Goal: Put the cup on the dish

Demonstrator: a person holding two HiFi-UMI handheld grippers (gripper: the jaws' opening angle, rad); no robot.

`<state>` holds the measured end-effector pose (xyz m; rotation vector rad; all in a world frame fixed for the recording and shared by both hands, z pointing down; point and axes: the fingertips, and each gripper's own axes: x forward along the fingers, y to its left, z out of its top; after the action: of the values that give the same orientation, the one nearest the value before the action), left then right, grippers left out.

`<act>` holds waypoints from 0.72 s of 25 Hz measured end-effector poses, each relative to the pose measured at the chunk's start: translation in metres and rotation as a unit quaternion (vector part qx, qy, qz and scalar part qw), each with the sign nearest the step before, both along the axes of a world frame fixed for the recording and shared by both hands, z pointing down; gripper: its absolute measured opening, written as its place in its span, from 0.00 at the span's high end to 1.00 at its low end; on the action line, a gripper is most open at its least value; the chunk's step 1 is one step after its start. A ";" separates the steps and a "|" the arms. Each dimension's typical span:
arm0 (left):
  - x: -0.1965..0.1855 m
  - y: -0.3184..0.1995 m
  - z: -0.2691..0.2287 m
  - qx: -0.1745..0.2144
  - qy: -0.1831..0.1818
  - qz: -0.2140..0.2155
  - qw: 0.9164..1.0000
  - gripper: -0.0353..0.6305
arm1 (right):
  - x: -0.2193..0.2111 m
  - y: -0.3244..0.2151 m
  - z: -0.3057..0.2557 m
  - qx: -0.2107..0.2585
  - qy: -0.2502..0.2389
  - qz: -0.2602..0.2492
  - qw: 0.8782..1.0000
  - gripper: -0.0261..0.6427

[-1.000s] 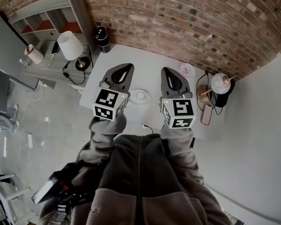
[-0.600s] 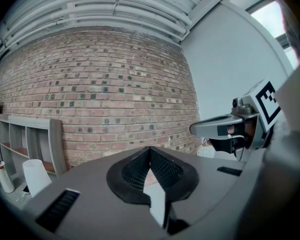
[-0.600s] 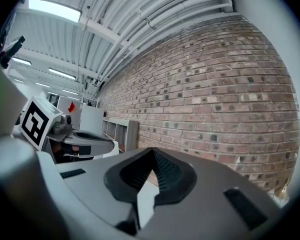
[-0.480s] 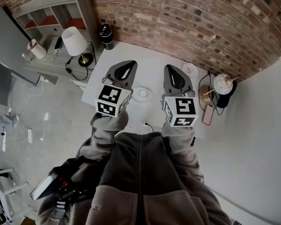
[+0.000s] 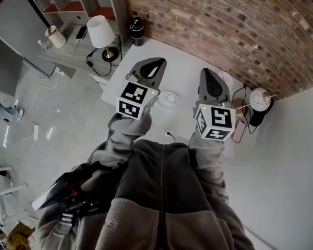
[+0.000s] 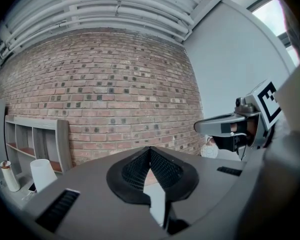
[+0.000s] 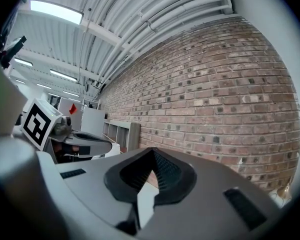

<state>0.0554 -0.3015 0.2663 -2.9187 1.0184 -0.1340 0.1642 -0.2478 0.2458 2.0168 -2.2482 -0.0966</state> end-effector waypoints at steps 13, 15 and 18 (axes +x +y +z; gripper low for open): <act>-0.026 -0.001 0.009 -0.006 -0.004 -0.011 1.000 0.94 | -0.023 -0.003 0.002 0.007 -0.002 -0.007 1.000 0.96; -0.030 -0.001 0.010 -0.007 -0.005 -0.013 1.000 0.94 | -0.029 -0.004 0.002 0.009 -0.001 -0.009 1.000 0.96; -0.034 0.000 0.014 -0.012 -0.006 -0.011 1.000 0.94 | -0.035 -0.003 0.004 0.008 0.001 -0.010 1.000 0.96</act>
<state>0.0216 -0.3014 0.2804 -2.9241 1.0559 -0.1652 0.1294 -0.2507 0.2495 2.0009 -2.2754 -0.1178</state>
